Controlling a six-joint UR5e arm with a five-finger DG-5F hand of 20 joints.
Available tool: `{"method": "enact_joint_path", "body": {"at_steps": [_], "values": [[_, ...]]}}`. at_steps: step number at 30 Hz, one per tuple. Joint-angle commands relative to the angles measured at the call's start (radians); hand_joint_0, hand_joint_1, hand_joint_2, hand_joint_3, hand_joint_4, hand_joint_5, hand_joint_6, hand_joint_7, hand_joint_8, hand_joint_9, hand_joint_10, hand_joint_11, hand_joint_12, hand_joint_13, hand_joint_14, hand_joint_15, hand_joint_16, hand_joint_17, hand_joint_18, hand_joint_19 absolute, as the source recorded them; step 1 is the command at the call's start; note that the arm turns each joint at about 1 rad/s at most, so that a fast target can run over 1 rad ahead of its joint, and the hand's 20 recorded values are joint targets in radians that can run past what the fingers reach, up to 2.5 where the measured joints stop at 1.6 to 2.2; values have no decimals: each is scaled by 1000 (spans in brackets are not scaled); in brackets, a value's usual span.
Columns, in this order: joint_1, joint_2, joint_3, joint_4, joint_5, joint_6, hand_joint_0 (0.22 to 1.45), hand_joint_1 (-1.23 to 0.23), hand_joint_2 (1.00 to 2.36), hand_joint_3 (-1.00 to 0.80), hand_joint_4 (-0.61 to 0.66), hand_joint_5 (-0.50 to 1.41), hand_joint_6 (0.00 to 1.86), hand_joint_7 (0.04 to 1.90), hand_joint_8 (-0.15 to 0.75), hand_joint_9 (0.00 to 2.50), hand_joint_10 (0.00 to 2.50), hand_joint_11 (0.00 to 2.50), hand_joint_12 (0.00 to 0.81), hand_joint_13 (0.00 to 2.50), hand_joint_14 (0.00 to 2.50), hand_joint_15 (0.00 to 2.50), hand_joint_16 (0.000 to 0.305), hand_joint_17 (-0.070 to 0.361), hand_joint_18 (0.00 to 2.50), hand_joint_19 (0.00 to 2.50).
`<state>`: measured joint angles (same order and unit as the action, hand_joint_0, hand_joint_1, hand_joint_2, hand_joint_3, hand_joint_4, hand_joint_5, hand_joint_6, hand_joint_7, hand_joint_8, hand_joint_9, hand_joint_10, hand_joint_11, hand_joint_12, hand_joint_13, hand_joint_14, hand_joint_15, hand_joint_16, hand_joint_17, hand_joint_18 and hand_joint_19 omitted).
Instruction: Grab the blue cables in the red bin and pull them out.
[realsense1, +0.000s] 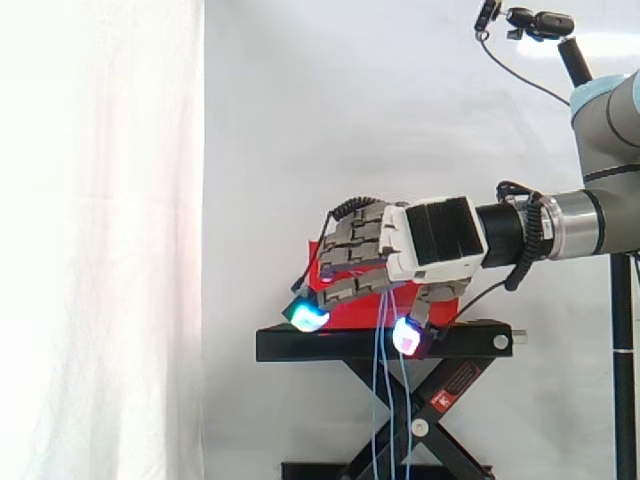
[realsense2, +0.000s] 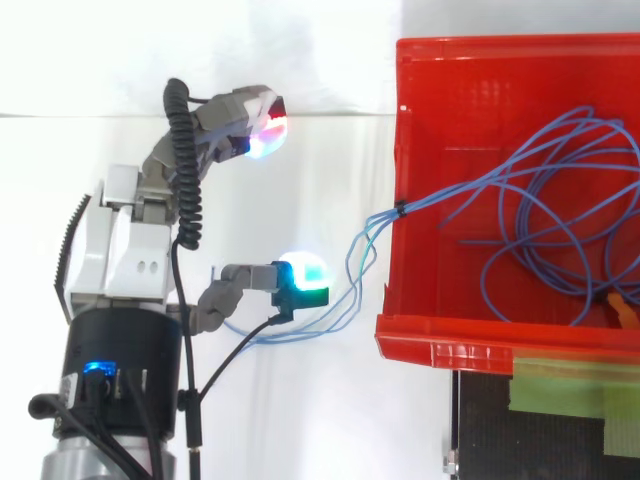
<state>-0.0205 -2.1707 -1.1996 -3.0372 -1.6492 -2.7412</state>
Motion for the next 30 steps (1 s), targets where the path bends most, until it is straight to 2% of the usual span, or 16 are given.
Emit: {"method": "enact_joint_path", "body": {"at_steps": [1, 6, 20, 27, 30], "values": [[-3, 0, 0, -5, -1, -1, 477, -1090, 1000, -1000, 97, 388, 6, 537, 317, 442, 16, 926, 453, 441, 19, 572, 67, 151, 494, 554], [-9, 0, 0, -34, -18, -18, 490, -1083, 1000, -1000, 95, 388, 6, 536, 312, 442, 16, 915, 448, 435, 17, 570, 66, 149, 486, 560], [-21, 0, 0, -63, -24, -42, 526, -1077, 1000, -1000, 85, 406, 7, 543, 304, 448, 16, 910, 437, 425, 19, 567, 63, 142, 467, 566], [-27, -1, -2, -58, -26, -51, 544, -1070, 1000, -1000, 81, 409, 7, 549, 300, 452, 20, 911, 431, 425, 18, 564, 62, 139, 459, 570], [-29, -1, 0, -49, -26, -79, 546, -1070, 1000, -1000, 80, 415, 8, 554, 299, 453, 17, 912, 430, 429, 19, 565, 61, 138, 460, 570]]}}
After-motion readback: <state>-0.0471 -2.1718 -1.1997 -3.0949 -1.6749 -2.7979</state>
